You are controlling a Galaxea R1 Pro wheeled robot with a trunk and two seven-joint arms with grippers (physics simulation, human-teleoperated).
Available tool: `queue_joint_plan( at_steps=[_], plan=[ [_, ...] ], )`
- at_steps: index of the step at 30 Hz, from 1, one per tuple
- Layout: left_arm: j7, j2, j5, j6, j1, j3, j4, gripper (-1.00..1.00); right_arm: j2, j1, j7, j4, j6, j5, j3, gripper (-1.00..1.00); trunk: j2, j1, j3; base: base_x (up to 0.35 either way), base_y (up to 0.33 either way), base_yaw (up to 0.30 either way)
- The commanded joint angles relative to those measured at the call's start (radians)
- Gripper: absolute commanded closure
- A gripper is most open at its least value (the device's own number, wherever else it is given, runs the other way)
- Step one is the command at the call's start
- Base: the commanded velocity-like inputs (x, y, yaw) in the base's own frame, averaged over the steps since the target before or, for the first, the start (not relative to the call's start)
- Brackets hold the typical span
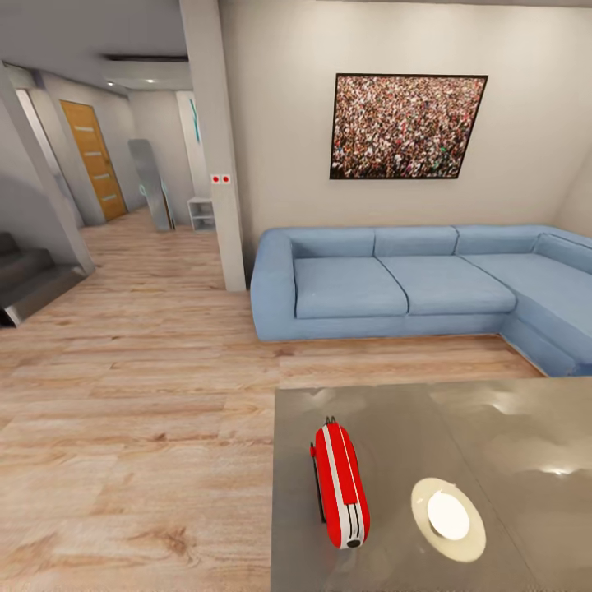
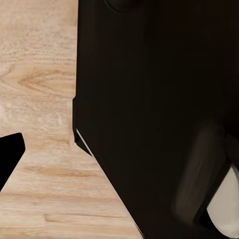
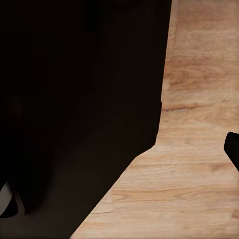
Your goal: Turn on the radio receiver that's on the table in the living room.
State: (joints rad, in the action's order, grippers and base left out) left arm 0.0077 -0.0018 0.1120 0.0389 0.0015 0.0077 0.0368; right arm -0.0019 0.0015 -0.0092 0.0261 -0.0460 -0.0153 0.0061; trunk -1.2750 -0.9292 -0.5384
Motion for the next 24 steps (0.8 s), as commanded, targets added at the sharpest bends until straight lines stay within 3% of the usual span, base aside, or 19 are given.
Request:
queue_joint_plan(
  at_steps=[1, 14, 24],
  plan=[
    [0.000, 0.000, 0.000, 0.000, 0.000, 0.000, 0.000, -1.00, 0.000, 0.000, 0.000, 0.000, 0.000, 0.000, 0.000, -1.00, 0.000, 0.000, -0.002, 0.000, 0.000, 0.000],
    [0.000, 0.000, 0.005, 0.001, 0.000, 0.001, 0.000, -1.00, -0.001, 0.000, 0.000, 0.000, 0.000, 0.000, 0.000, -1.00, 0.000, 0.000, -0.022, 0.000, 0.000, 0.000],
    [0.000, 0.000, 0.047, 0.001, 0.000, -0.002, 0.000, -1.00, -0.001, 0.000, 0.000, 0.000, 0.000, 0.000, 0.000, -1.00, 0.000, 0.000, -0.038, 0.000, 0.000, 0.000]
  ],
)
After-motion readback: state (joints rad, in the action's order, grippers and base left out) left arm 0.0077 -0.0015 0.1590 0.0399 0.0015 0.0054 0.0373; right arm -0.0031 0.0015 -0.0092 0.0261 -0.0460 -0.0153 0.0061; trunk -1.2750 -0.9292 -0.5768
